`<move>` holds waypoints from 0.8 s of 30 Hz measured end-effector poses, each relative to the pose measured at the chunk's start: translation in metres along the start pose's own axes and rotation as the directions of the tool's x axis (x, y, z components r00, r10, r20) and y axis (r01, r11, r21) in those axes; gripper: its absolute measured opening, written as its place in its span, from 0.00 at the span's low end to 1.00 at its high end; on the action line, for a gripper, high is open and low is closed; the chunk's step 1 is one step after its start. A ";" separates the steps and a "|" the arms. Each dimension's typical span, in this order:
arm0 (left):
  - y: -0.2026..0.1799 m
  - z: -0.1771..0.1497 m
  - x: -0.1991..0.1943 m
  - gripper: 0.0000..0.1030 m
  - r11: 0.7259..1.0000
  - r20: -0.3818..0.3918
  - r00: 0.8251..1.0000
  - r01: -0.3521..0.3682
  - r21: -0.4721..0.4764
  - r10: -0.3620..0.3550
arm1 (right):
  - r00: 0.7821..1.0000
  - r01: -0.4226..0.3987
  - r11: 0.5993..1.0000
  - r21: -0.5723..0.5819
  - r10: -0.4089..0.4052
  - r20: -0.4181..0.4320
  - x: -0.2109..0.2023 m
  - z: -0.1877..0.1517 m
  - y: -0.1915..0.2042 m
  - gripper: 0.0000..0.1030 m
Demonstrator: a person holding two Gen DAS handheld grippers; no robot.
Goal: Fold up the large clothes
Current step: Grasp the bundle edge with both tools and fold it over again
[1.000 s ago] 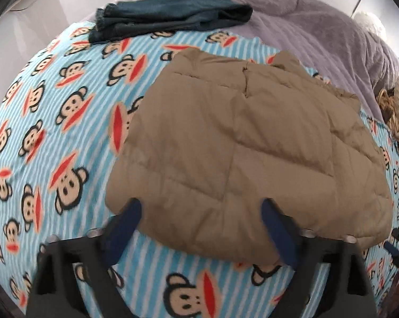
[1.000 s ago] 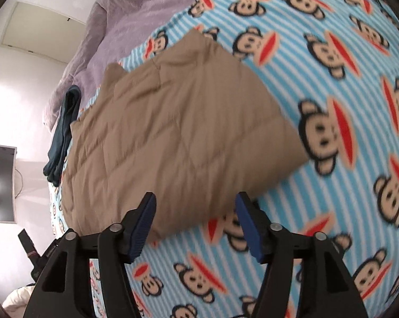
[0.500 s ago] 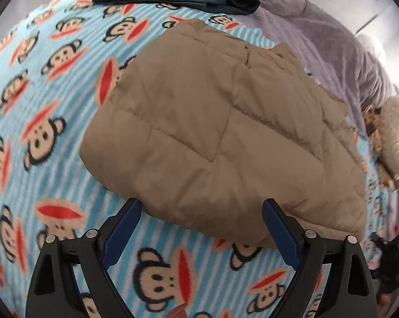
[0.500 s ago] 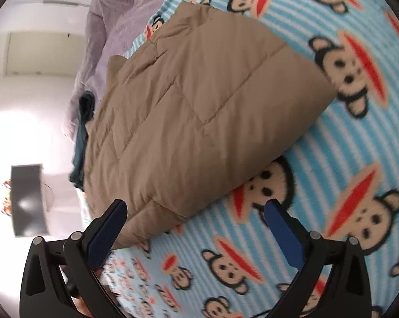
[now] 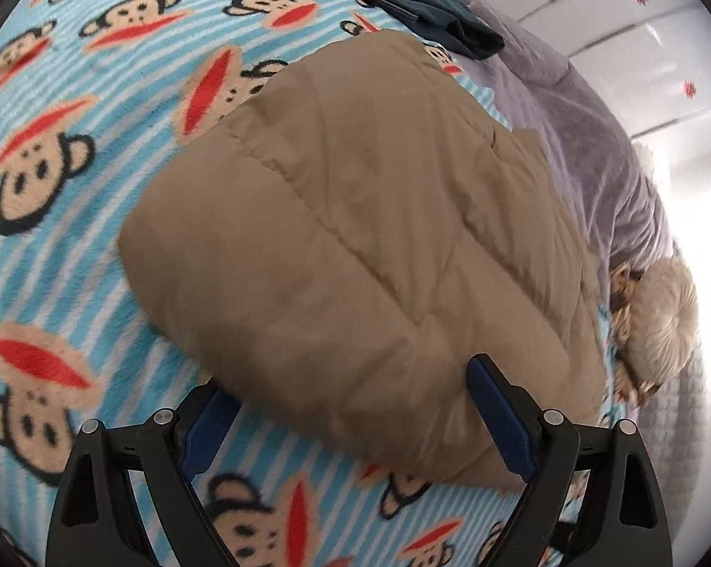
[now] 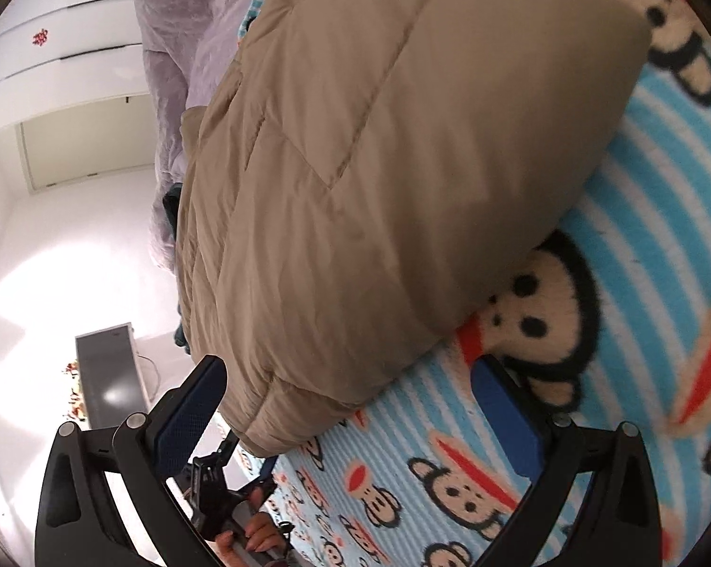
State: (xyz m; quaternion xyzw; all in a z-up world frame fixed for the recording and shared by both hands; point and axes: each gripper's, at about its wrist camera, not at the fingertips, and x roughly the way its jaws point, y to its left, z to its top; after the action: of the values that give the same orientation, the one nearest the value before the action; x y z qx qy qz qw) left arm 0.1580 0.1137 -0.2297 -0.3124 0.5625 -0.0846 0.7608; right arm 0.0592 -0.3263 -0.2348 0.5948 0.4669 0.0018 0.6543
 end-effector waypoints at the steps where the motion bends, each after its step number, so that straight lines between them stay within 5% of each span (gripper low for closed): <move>1: 0.000 0.002 0.004 0.90 1.000 0.003 1.000 0.015 -0.016 -0.015 | 1.000 -0.012 1.000 0.003 0.012 0.001 0.002 0.001 -0.001 1.00; 9: -0.004 0.015 0.032 0.87 0.988 0.058 0.995 0.086 -0.131 -0.079 | 0.990 -0.137 0.989 0.060 0.135 0.034 0.029 0.021 -0.001 1.00; 10: -0.004 0.017 0.031 0.79 0.986 0.072 0.994 0.093 -0.140 -0.083 | 0.990 -0.140 0.988 0.062 0.138 0.038 0.032 0.022 0.000 1.00; 12: -0.004 0.021 0.029 0.40 0.981 0.079 0.990 0.127 -0.149 -0.116 | 0.989 -0.141 0.986 0.083 0.138 0.043 0.035 0.026 0.002 0.96; 13: -0.005 0.022 0.026 0.30 0.979 0.085 0.988 0.139 -0.149 -0.127 | 0.989 -0.143 0.985 0.098 0.139 0.044 0.035 0.026 0.001 0.79; 16: -0.014 0.021 0.010 0.19 0.983 0.098 0.983 0.166 -0.083 -0.157 | 0.992 -0.127 0.982 0.141 0.124 0.033 0.035 0.026 -0.002 0.38; 19: -0.024 0.021 -0.011 0.18 0.984 0.108 0.979 0.177 -0.002 -0.176 | 0.989 -0.149 0.982 0.116 0.145 0.040 0.027 0.023 0.002 0.27; 24: -0.031 0.014 -0.040 0.18 0.976 0.109 0.971 0.210 0.048 -0.214 | 0.988 -0.155 0.987 0.031 0.154 0.024 0.005 0.010 0.015 0.25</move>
State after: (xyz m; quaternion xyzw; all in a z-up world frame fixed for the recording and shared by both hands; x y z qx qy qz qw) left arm 0.1634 0.1135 -0.1774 -0.3614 0.4801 -0.1577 0.7836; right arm 0.0767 -0.3273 -0.2277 0.6398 0.4122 0.0387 0.6475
